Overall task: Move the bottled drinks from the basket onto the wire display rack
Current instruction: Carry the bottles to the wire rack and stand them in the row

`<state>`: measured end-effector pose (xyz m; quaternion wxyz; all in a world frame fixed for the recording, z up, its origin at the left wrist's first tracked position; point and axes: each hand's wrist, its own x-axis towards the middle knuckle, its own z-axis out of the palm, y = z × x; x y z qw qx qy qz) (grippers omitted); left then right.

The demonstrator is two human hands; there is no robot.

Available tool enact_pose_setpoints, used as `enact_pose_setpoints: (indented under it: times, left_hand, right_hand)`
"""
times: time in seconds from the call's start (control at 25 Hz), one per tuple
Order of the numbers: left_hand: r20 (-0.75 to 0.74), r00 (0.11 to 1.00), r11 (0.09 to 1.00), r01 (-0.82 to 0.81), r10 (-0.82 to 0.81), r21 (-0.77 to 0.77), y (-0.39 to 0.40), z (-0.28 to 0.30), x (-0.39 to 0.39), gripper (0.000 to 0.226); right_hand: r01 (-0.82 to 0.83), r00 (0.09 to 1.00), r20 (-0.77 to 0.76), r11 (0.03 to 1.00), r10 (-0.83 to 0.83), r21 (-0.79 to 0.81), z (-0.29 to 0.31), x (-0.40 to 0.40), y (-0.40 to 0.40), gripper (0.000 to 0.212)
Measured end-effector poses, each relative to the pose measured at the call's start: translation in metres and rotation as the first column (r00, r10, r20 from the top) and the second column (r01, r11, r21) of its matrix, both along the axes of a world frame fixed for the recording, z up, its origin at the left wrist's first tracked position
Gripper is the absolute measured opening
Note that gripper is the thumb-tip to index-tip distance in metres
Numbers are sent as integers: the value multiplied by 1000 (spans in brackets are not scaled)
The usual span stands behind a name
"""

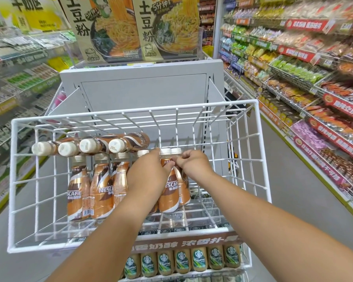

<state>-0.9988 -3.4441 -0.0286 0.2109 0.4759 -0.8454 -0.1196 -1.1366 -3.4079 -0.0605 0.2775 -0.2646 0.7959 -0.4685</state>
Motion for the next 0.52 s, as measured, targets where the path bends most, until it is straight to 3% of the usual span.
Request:
enact_pose_setpoints:
  times: [0.12,0.24,0.4,0.52]
  left_hand:
    - [-51,998,999,33,-33,5,1,-2,4,46]
    - [-48,993,990,104,-109,-92,8,-2,13,52]
    - [92,986,942,161,-140,-295,14,-2,30,50]
    - [231,963,928,210,-142,-307,13,-8,47,63]
  right_hand:
    - [-39,999,38,999,38,20,4,-1,7,36]
    - [-90,996,0,993,90,78,5,-2,14,43]
    - [-225,925,-253,944,285,240,15,6,37,52]
    - [-276,765,-488,898,421,344,19,11,55,72]
